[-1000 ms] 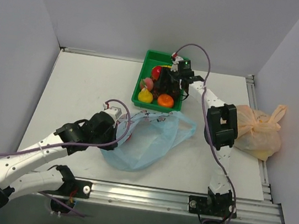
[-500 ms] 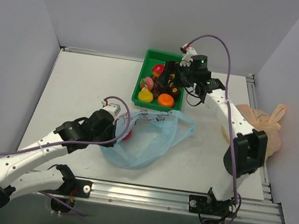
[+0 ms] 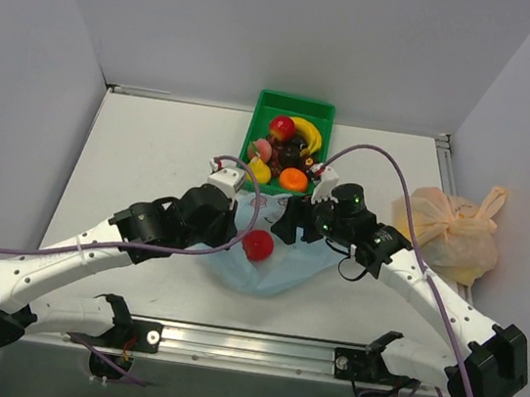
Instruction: Untie the knot of the plastic bag and take out the fruit
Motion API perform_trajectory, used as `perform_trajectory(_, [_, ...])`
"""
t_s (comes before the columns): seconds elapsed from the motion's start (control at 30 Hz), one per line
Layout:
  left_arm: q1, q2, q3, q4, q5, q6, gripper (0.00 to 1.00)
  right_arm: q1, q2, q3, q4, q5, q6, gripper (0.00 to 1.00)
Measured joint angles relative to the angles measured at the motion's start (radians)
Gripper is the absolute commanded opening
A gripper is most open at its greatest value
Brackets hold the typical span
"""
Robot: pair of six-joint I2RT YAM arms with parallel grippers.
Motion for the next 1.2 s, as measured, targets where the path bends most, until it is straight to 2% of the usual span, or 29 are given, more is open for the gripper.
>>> perform_trajectory(0.13, [0.002,-0.022,-0.179,-0.009,-0.006,-0.082,0.0,0.016,-0.02,-0.044,-0.003,0.0,0.004,0.76])
perform_trajectory(0.23, [0.003,-0.023,-0.257,-0.034,-0.005,-0.123,0.0,0.029,-0.011,-0.06,-0.008,0.0,0.003,0.87])
perform_trajectory(0.4, [0.003,-0.022,-0.272,-0.025,-0.004,-0.153,0.0,0.076,0.077,-0.061,-0.021,0.026,-0.009,0.93])
perform_trajectory(0.57, [0.003,-0.007,-0.272,0.002,-0.004,-0.156,0.0,0.134,0.118,-0.061,-0.056,0.144,-0.029,0.98])
perform_trajectory(0.73, [0.004,0.017,-0.272,0.021,0.008,-0.156,0.0,0.14,0.124,-0.061,-0.059,0.228,-0.058,1.0])
perform_trajectory(0.97, [0.004,0.026,-0.274,0.029,0.017,-0.156,0.0,0.151,0.209,-0.026,-0.06,0.214,-0.077,1.0])
perform_trajectory(1.2, [0.006,0.018,-0.274,0.03,0.019,-0.168,0.0,0.161,0.271,-0.021,0.037,0.274,-0.031,1.0])
